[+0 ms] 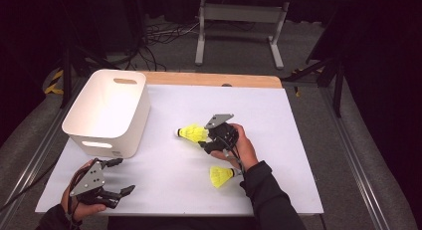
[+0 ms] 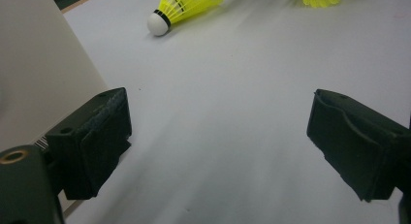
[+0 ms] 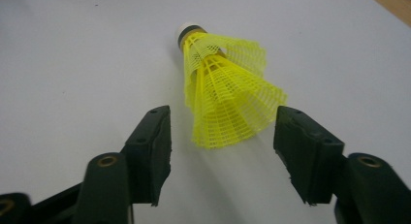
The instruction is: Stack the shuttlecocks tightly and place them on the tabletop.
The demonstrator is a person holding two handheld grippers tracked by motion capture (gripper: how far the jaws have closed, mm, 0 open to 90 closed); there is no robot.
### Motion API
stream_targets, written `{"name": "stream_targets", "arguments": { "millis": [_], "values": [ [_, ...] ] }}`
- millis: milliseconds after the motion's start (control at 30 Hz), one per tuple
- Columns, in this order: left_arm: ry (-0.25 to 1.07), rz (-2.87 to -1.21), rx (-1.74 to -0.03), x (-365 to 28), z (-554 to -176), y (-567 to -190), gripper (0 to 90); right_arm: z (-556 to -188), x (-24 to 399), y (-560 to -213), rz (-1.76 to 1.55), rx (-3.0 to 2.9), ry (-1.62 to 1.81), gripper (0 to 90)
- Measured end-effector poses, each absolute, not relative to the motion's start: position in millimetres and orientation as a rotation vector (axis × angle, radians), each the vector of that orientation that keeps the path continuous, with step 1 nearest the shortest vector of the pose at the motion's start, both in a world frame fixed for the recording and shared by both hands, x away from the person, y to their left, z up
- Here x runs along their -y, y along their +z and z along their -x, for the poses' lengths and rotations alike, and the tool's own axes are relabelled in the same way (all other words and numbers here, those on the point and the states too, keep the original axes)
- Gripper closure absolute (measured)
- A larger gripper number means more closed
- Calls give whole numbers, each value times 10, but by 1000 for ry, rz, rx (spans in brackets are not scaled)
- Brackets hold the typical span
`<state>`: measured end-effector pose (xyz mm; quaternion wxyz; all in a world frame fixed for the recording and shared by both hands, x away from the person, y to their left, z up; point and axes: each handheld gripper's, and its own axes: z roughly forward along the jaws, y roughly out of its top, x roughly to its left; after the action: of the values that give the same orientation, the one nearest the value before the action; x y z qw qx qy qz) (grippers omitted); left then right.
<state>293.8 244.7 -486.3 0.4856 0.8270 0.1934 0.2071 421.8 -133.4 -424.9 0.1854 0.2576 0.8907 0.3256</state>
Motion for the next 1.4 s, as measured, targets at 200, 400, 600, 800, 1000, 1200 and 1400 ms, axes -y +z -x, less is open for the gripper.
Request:
{"name": "stream_targets", "arguments": {
  "millis": [200, 400, 600, 800, 1000, 1200, 1400],
  "values": [
    [518, -2005, -485, -2453, -2942, -4868, 99, -4091, 1420, -4113, -749, -2419, 960, 260],
    [524, -2011, -485, -2445, -2944, -4872, 99, -3980, 1467, -4005, -742, -2370, 1005, 228],
    [524, -2020, -485, -2435, -2943, -4879, 97, -3855, 1529, -3936, -751, -2333, 1056, 208],
    [524, -2022, -485, -2443, -2943, -4881, 96, -3720, 1594, -3924, -744, -2327, 1041, 195],
    [526, -2016, -488, -2438, -2937, -4877, 96, -3541, 1623, -3970, -730, -2335, 1040, 194],
    [531, -2017, -492, -2441, -2937, -4877, 95, -3395, 1621, -4066, -751, -2335, 1039, 198],
    [531, -2013, -493, -2447, -2938, -4876, 94, -3257, 1590, -4182, -692, -2390, 1020, 201]
  ]
}}
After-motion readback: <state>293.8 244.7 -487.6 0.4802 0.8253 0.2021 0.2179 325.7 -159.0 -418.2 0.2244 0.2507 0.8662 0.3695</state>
